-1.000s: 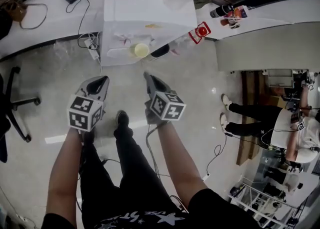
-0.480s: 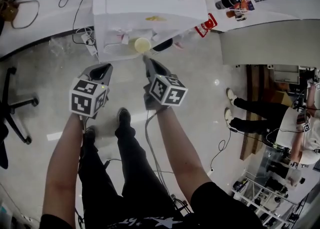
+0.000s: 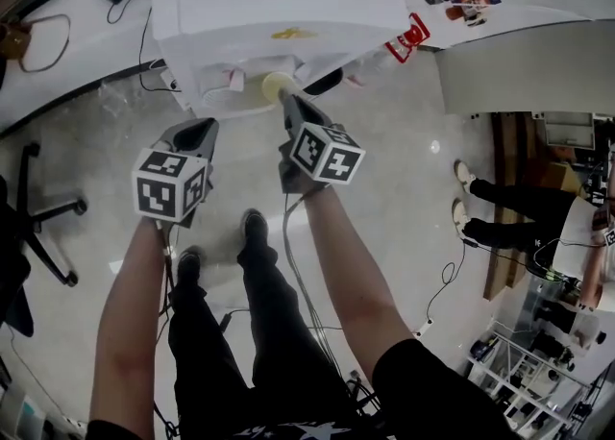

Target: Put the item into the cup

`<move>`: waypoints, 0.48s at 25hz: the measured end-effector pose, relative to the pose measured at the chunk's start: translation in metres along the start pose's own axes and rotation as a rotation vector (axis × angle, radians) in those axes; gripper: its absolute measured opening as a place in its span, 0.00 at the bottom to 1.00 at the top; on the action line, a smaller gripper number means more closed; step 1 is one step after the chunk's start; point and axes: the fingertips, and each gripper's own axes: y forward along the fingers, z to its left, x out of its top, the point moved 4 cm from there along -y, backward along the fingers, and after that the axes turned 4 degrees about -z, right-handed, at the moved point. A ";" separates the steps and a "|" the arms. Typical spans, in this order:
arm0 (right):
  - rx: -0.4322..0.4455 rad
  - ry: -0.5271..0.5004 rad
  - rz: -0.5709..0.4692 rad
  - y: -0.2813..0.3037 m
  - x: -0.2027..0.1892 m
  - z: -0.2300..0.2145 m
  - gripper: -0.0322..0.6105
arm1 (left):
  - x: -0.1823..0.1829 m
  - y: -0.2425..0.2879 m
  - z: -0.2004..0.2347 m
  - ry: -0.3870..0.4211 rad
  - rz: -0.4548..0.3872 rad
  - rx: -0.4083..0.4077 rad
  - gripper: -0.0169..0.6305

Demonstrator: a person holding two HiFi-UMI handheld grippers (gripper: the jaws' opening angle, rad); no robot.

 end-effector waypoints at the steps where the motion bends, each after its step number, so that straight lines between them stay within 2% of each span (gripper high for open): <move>1: 0.000 0.000 -0.001 0.003 -0.001 -0.001 0.05 | 0.002 0.002 0.001 0.004 -0.002 0.003 0.01; 6: -0.027 -0.057 0.030 0.014 -0.008 -0.007 0.05 | 0.004 0.012 -0.001 0.043 0.011 -0.001 0.01; 12: -0.031 -0.118 0.072 0.029 -0.014 -0.010 0.05 | -0.007 0.019 -0.004 0.035 0.035 -0.007 0.01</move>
